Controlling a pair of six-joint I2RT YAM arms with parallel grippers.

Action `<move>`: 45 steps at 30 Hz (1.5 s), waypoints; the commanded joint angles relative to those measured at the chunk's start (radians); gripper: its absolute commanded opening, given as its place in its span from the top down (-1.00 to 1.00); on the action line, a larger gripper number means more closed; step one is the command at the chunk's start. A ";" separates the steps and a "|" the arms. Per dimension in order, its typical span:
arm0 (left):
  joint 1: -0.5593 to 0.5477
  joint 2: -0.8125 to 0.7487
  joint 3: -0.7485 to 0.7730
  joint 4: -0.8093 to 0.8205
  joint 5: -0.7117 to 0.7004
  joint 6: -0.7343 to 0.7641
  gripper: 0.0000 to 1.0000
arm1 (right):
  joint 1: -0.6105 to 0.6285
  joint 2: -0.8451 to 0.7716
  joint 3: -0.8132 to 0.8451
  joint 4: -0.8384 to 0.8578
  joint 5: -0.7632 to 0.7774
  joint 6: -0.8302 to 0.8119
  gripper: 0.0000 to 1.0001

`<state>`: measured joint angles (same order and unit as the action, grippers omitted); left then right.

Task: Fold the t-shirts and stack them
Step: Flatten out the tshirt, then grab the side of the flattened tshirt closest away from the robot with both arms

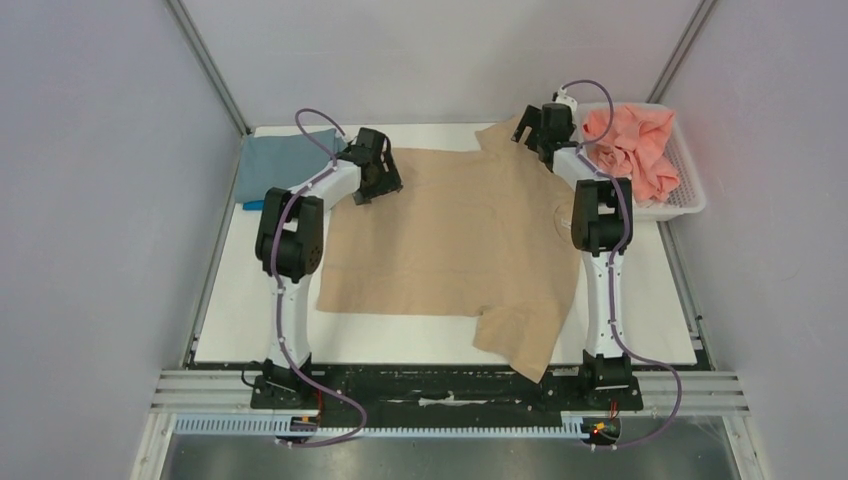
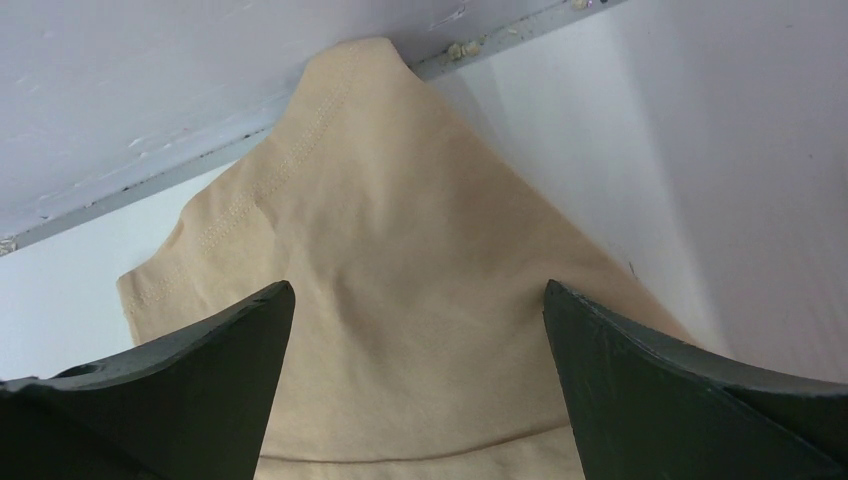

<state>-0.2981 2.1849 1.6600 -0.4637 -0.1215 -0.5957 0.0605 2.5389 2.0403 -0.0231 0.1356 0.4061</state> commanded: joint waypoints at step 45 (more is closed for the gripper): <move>-0.031 -1.075 -1.214 -0.052 -0.230 -0.419 0.16 | 0.332 -1.474 -1.499 -0.020 0.061 -0.127 -0.96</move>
<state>-0.3294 1.0466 0.4599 -0.5987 -0.3500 -0.9680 0.3889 1.1000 0.5491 -0.0616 0.1749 0.2665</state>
